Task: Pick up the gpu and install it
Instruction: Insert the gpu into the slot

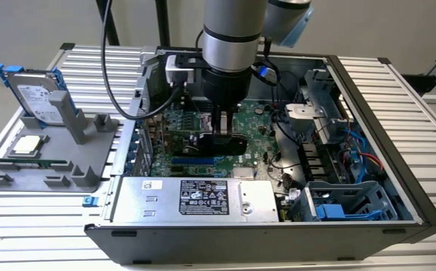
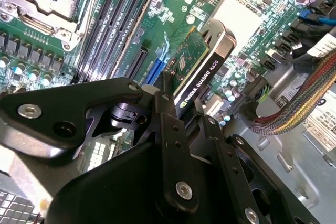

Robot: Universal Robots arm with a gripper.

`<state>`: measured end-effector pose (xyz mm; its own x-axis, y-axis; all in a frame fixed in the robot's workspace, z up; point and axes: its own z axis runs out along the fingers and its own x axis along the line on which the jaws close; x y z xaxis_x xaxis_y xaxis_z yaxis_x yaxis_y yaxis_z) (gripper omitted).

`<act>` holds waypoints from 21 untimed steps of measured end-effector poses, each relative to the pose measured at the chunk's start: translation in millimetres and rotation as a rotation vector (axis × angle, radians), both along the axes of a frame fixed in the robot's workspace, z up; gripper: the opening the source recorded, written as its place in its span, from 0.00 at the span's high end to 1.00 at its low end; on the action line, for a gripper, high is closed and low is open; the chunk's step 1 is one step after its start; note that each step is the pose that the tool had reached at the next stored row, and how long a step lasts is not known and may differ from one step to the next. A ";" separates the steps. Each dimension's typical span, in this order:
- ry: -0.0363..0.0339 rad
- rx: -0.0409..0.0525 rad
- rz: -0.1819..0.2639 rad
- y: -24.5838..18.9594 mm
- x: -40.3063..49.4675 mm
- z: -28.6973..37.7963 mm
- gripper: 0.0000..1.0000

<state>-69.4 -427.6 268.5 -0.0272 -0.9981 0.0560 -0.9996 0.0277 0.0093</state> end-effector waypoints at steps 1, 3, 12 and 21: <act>0.0003 -0.0001 0.000 0.0 -0.1 -0.5 1.00; 0.0011 -0.0001 0.000 0.0 -0.1 -1.2 1.00; 0.0038 -0.0002 0.000 0.0 -0.2 -1.7 1.00; 0.0037 0.0000 0.000 0.0 -0.3 -5.5 1.00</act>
